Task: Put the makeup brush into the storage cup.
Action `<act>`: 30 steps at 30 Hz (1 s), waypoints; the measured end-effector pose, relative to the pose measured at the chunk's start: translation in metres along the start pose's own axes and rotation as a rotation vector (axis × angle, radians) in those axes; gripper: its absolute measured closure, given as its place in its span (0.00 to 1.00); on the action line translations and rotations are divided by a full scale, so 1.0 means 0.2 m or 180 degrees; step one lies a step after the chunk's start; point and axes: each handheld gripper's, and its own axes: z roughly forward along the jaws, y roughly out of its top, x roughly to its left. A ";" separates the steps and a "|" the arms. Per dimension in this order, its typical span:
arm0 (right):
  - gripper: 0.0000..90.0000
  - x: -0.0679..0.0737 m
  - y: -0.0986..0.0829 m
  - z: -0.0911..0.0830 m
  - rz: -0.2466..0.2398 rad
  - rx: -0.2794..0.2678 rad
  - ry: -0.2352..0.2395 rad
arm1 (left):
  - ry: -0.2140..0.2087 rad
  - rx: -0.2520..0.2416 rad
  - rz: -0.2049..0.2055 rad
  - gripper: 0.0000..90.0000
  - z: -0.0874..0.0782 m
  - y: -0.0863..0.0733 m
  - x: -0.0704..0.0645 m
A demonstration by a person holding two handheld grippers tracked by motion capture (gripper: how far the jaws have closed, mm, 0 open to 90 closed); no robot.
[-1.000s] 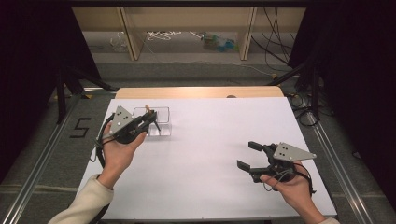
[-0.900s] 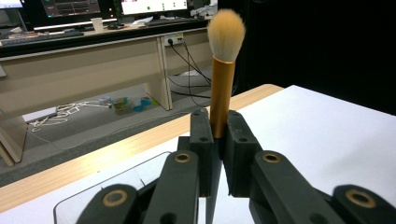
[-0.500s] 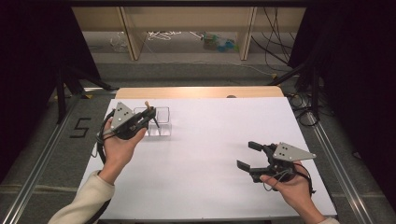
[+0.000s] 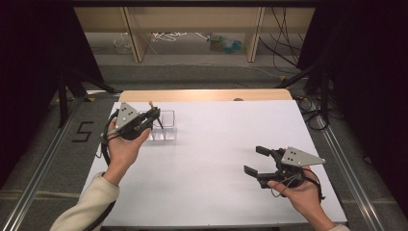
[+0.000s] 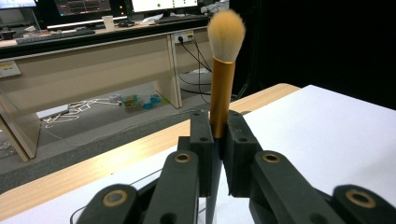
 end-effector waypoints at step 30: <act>0.22 0.01 0.00 0.00 0.0091 0.0052 0.0033 | 0.0052 0.0042 0.0022 0.92 0.03 0.00 0.03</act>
